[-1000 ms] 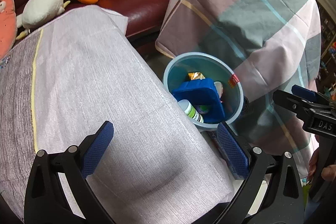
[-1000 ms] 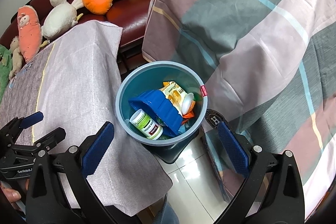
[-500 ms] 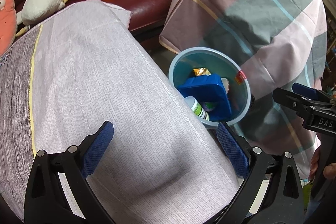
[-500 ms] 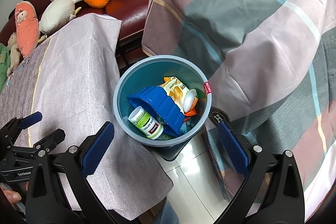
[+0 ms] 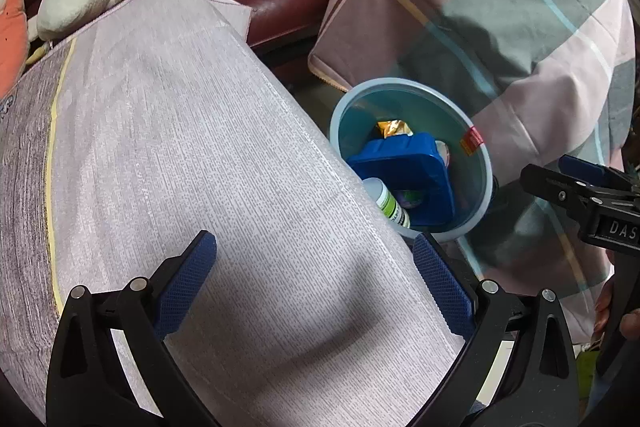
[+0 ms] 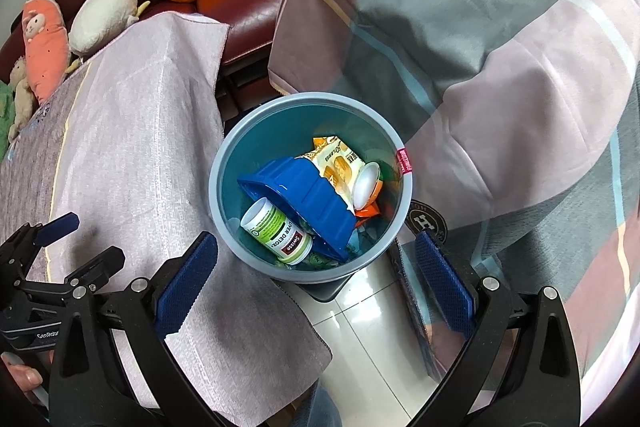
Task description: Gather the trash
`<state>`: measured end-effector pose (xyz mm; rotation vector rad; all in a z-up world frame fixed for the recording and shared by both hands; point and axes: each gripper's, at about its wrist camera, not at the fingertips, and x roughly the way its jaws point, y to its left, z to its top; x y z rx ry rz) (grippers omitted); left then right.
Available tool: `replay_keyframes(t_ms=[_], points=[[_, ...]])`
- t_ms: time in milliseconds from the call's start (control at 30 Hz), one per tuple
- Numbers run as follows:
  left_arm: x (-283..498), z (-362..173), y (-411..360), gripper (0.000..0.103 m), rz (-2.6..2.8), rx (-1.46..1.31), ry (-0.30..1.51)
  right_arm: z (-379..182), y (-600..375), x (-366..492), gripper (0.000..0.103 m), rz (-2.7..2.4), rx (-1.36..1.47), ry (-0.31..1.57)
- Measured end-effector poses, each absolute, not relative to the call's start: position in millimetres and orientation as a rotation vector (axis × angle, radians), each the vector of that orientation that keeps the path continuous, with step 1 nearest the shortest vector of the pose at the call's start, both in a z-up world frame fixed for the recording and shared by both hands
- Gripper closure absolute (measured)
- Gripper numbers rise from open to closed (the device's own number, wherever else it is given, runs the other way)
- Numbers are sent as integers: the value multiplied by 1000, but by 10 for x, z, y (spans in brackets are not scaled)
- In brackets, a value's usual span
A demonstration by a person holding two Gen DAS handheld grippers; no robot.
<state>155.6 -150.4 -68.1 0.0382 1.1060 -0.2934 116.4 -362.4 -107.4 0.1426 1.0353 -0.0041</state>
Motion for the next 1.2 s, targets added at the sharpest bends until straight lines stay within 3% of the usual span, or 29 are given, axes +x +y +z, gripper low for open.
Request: replay_keyframes(t_ms=[1200], points=[[1743, -973, -1460, 4, -263, 58, 1154, -1311, -3549, 1442, 8, -21, 129, 1104]])
